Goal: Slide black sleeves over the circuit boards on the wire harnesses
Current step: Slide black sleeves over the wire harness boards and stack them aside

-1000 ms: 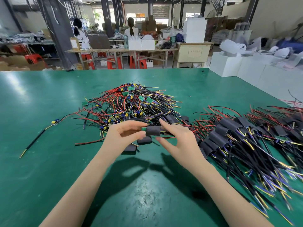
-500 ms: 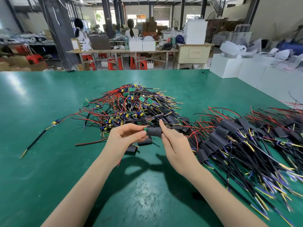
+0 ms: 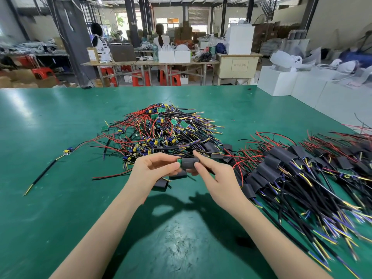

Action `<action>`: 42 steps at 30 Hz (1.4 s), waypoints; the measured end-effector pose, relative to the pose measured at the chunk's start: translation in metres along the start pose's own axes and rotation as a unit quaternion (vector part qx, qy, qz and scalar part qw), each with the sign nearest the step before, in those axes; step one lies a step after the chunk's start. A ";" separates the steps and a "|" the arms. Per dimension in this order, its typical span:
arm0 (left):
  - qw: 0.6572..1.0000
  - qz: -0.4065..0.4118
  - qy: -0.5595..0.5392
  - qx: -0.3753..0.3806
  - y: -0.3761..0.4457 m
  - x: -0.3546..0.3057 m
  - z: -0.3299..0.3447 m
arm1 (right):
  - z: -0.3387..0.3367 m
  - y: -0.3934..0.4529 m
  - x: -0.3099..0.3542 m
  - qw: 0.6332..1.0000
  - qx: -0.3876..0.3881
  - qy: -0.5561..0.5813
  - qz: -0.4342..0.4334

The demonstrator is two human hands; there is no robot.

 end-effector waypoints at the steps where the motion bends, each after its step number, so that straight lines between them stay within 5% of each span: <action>1: 1.000 0.000 0.000 0.000 0.000 0.000 0.000 | -0.001 0.000 0.002 1.000 -0.008 0.016 -0.002; 9: 0.993 -0.056 -0.102 -0.006 -0.003 0.005 0.009 | -0.005 0.001 0.002 0.998 -0.050 0.030 -0.029; 14: 1.000 0.000 -0.019 0.008 -0.005 -0.003 0.010 | -0.001 -0.001 0.000 0.998 -0.052 0.036 -0.025; 23: 0.997 -0.049 -0.037 0.035 -0.005 0.005 0.013 | 0.002 -0.001 -0.006 0.999 0.010 0.048 0.015; 35: 0.999 -0.012 0.042 0.019 -0.005 0.001 0.009 | -0.004 0.000 -0.011 0.997 -0.015 0.052 0.048; 42: 0.992 -0.105 -0.071 -0.008 -0.007 0.010 0.013 | -0.003 -0.001 0.002 1.000 0.014 0.021 -0.012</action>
Point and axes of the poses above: each hand's wrist, its own y-axis towards the middle knuckle, its own z-axis out of the palm, x = y × z, the point moved 7 cm from there along y, towards the middle knuckle, and after that the axes turned 2 degrees about -z, right-handed, at the moved point
